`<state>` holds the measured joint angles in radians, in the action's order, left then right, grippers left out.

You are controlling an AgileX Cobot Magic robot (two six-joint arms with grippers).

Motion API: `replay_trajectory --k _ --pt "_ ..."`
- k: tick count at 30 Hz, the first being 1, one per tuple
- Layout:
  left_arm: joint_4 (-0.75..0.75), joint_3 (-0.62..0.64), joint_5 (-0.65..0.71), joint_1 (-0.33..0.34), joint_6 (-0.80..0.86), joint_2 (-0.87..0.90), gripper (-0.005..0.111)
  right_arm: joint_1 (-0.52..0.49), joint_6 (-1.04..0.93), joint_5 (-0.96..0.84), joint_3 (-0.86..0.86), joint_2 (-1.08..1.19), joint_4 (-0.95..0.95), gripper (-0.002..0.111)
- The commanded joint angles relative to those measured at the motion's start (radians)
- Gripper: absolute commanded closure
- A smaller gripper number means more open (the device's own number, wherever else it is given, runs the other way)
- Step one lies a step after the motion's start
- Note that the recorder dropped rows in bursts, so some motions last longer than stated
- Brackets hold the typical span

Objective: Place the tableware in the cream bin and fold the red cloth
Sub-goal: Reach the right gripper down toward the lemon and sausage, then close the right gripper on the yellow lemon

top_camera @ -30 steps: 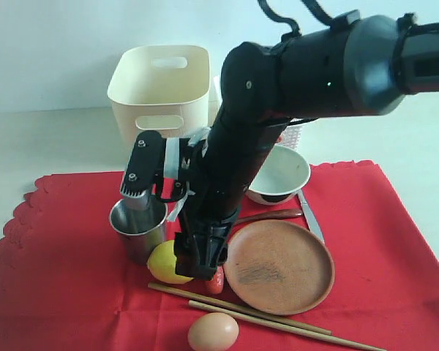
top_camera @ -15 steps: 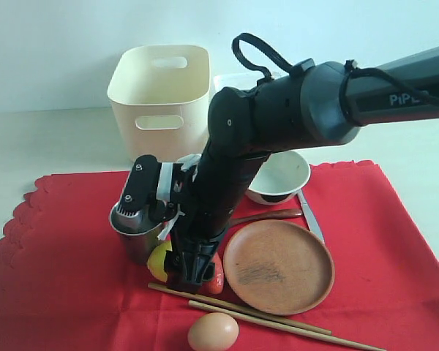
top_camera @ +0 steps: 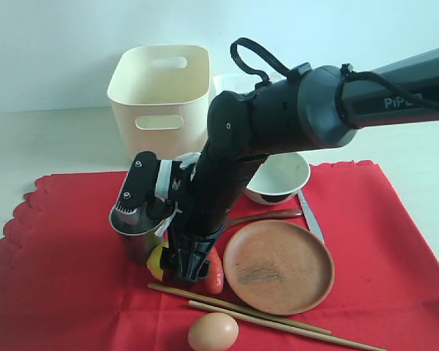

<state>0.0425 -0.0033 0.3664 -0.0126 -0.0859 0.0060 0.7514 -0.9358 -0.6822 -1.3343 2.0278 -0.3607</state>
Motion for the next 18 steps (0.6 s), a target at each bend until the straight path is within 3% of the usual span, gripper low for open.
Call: replay_trajectory --k 1,5,7,8,11,13,18 --pt "-0.003 0.003 -0.013 0.003 0.003 -0.006 0.107 0.004 0.023 0.011 0.002 0.027 -0.004 0.030" --pt "-0.003 0.003 -0.013 0.003 0.003 -0.006 0.107 0.004 0.034 0.027 0.002 0.053 -0.006 0.037" --pt "-0.003 0.003 -0.013 0.003 0.003 -0.006 0.107 0.004 0.052 0.039 0.002 0.049 -0.006 0.059" --pt "-0.003 0.003 -0.013 0.003 0.003 -0.006 0.107 0.004 0.052 0.041 0.002 0.042 -0.004 0.076" --pt "-0.003 0.003 -0.013 0.003 0.003 -0.006 0.107 0.004 0.052 0.023 0.002 0.019 0.001 0.101" --pt "-0.003 0.003 -0.013 0.003 0.003 -0.006 0.107 0.004 0.048 0.002 0.002 0.008 0.003 0.108" --pt "-0.003 0.003 -0.013 0.003 0.003 -0.006 0.107 0.004 0.048 -0.080 0.002 -0.010 0.003 0.108"
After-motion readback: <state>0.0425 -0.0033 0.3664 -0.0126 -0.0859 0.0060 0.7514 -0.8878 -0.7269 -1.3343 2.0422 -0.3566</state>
